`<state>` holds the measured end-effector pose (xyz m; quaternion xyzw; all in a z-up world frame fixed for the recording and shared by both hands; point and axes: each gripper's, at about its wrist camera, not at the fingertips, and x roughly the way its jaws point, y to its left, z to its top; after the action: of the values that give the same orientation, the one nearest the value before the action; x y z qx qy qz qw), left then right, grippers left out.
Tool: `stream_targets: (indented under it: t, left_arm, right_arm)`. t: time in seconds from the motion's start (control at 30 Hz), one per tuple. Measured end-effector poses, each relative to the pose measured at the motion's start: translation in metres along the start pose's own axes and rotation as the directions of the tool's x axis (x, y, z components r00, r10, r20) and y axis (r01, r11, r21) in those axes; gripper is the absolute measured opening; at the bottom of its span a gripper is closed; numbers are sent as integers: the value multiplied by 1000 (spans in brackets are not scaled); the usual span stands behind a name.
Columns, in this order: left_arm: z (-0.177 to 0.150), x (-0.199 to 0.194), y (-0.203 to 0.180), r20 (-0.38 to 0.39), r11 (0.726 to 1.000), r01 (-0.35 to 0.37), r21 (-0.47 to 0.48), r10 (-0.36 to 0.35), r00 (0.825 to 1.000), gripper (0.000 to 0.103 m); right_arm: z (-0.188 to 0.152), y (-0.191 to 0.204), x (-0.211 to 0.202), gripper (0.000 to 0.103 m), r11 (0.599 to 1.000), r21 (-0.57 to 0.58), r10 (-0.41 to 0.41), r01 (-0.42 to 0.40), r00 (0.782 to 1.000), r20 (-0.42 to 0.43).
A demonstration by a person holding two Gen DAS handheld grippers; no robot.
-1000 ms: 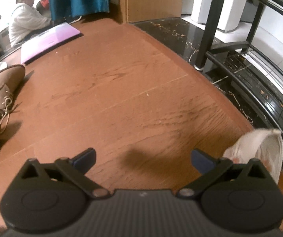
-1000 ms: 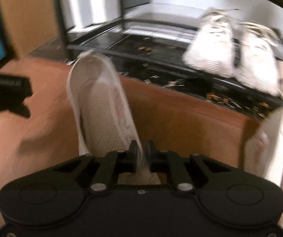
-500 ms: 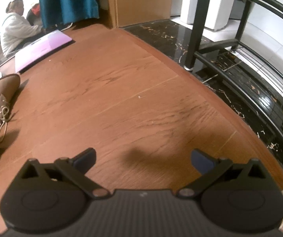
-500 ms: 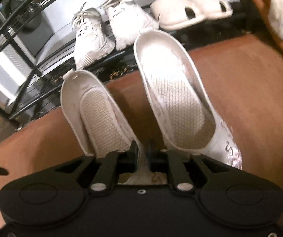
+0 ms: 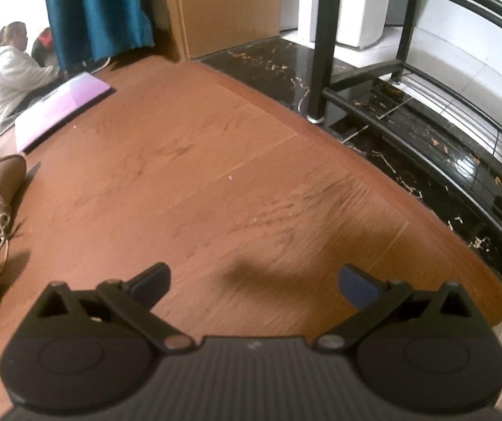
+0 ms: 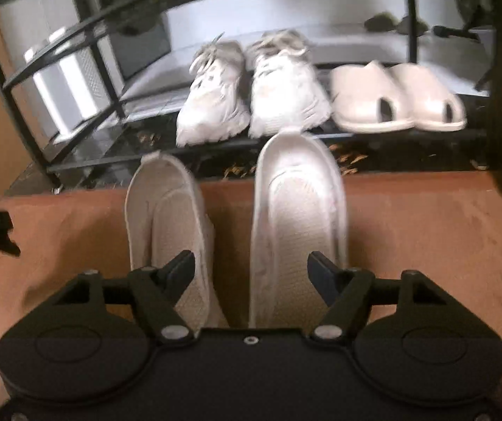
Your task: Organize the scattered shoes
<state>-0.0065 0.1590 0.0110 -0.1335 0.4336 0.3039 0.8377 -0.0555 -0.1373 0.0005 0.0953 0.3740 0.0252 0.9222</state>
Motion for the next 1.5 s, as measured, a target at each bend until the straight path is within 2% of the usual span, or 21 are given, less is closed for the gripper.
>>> stream_targets:
  t: [0.1, 0.17, 0.23, 0.3, 0.33, 0.47, 0.6, 0.7, 0.83, 1.0, 1.1, 1.17, 1.2, 1.23, 1.3, 1.33, 1.37, 1.43, 1.5]
  left_arm:
    - [0, 2, -3, -7, 1000, -2, 10, 2, 1000, 102]
    - [-1, 4, -5, -12, 1000, -4, 19, 4, 1000, 102]
    - [-1, 4, -6, -9, 1000, -3, 28, 3, 1000, 102]
    - [-1, 4, -8, -3, 999, -1, 39, 1, 1000, 102]
    - [-1, 5, -9, -2, 999, 0, 47, 0, 1000, 102]
    - [-3, 5, -13, 1, 997, 4, 73, -4, 1000, 102]
    - [-3, 5, -12, -3, 997, 7, 71, -6, 1000, 102]
    - [-2, 6, -11, -12, 998, 10, 62, -9, 1000, 102]
    - [-2, 5, -11, -21, 998, 22, 53, -21, 1000, 102]
    - [-2, 1, -12, -10, 998, 33, 60, -32, 999, 102]
    - [-3, 2, -15, -17, 997, 40, 69, -39, 999, 102]
    - [-4, 3, -17, -18, 996, 44, 81, -43, 999, 102]
    - [-4, 4, -18, -17, 995, 46, 88, -45, 999, 102]
    - [-4, 4, -19, -17, 995, 49, 92, -47, 999, 102]
    - [-3, 6, -21, -22, 994, 57, 95, -55, 998, 102]
    - [-3, 7, -21, -26, 994, 61, 94, -59, 998, 102]
    - [-3, 7, -22, -28, 993, 64, 95, -62, 998, 102]
    - [-4, 8, -25, -23, 992, 67, 104, -65, 998, 102]
    - [-4, 8, -27, -16, 991, 67, 119, -66, 998, 102]
  right_arm:
    - [-1, 12, 14, 70, 996, -93, -16, 14, 1000, -15]
    - [-3, 22, 27, 48, 986, -164, -50, 41, 997, -54]
    - [-4, 31, 31, 41, 972, -226, -76, 69, 997, -24]
    - [-3, 31, 31, 27, 973, -226, -51, 45, 999, -20]
    - [-3, 30, 31, 15, 976, -219, -26, 21, 999, -20]
    - [2, 33, 27, 9, 977, -212, 6, 1, 999, 31]
    - [12, 25, 30, 9, 989, -145, 34, -34, 999, -1]
    - [16, 22, 18, 12, 982, -177, 74, -72, 997, 6]
    - [25, 16, 5, 12, 967, -242, 89, -73, 995, 54]
    - [40, 18, 21, 14, 969, -228, 102, -93, 994, 29]
    - [43, 27, 32, 14, 964, -257, 81, -73, 996, 21]
    - [47, 27, 37, 15, 971, -229, 65, -61, 998, 12]
    - [48, 24, 36, 17, 977, -204, 64, -59, 998, 17]
    - [49, 21, 34, 24, 983, -175, 64, -58, 998, 29]
    - [50, 15, 28, 45, 989, -137, 66, -58, 996, 56]
    - [49, 13, 25, 61, 988, -144, 73, -62, 995, 74]
    - [49, 12, 22, 67, 987, -150, 80, -65, 992, 93]
    - [49, 12, 19, 66, 982, -172, 94, -75, 990, 105]
    - [49, 18, 23, 66, 970, -225, 112, -91, 990, 81]
